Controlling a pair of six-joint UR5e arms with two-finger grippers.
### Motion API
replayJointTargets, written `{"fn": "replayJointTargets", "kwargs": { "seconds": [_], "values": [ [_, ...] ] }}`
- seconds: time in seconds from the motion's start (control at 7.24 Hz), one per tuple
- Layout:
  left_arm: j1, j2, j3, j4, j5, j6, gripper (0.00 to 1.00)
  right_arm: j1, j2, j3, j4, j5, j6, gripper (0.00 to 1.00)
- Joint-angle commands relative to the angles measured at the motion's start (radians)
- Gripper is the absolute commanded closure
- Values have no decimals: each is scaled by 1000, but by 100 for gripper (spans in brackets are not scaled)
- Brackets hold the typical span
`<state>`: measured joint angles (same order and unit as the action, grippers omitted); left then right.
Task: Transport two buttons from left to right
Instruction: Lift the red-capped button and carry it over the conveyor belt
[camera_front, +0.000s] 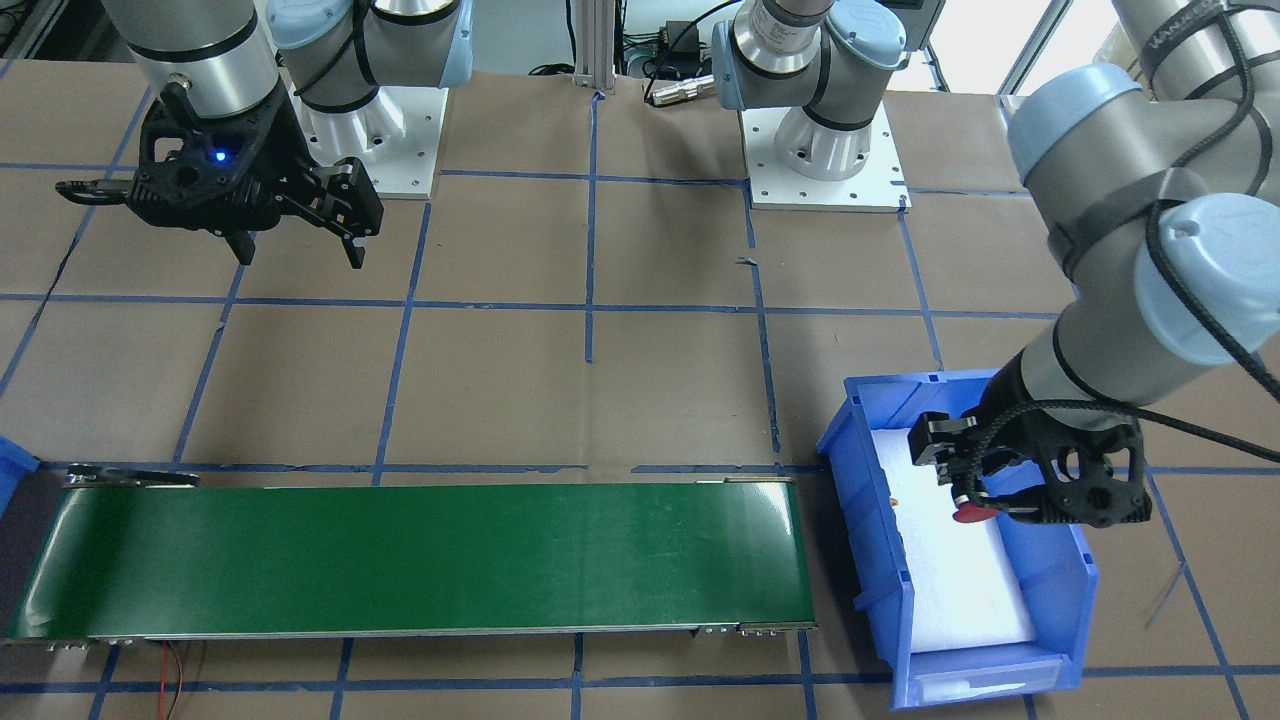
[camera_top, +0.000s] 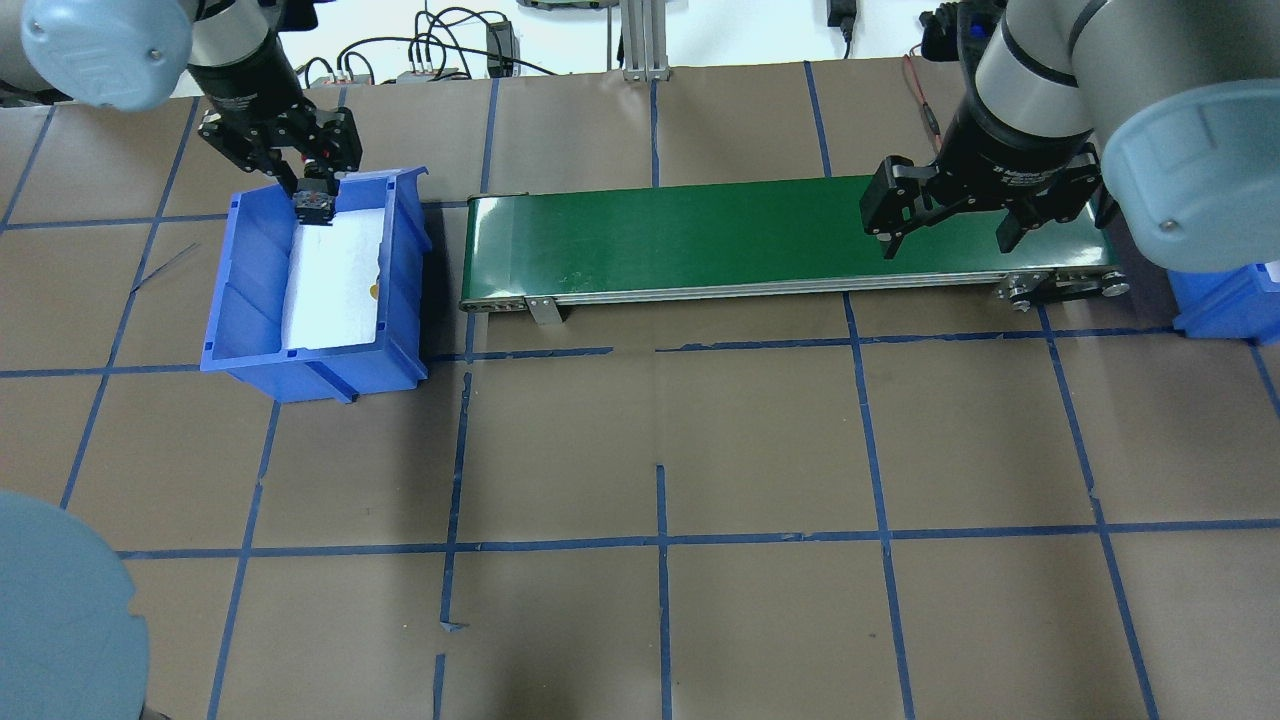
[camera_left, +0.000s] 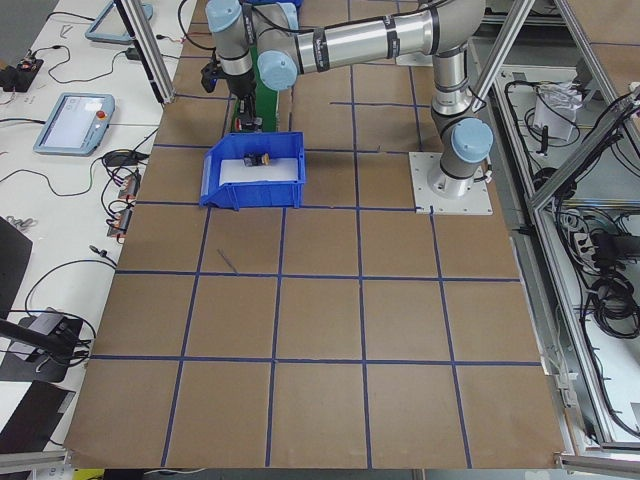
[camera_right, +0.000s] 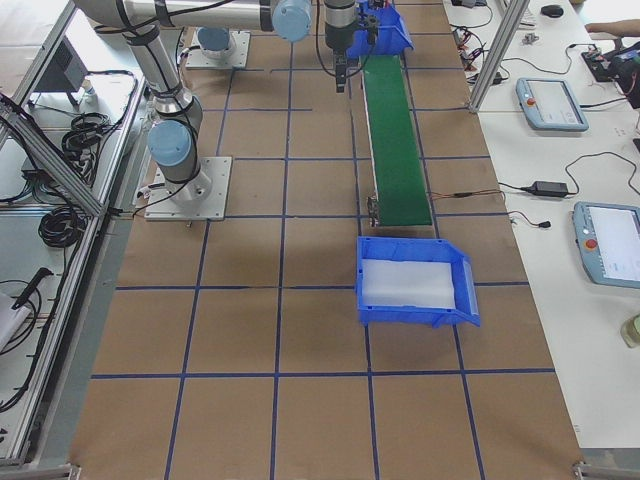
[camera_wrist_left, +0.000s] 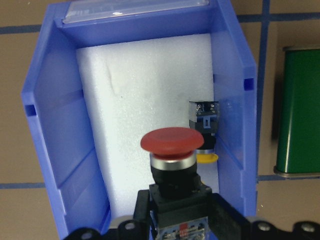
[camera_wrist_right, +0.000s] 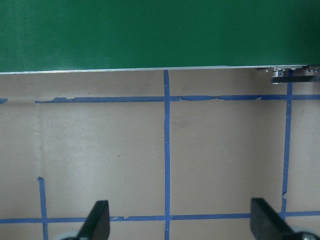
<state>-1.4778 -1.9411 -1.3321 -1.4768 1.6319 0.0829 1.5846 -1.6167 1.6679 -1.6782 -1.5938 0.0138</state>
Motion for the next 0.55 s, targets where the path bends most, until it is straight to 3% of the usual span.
{"fn": "replayJointTargets", "kwargs": {
  "seconds": [0.0, 0.41],
  "values": [
    [-100, -16, 40, 12, 2, -148, 83, 0, 0, 0, 0, 0, 0, 0],
    [-156, -84, 51, 87, -33, -213, 83, 0, 0, 1, 0, -2, -2, 0]
  ]
}}
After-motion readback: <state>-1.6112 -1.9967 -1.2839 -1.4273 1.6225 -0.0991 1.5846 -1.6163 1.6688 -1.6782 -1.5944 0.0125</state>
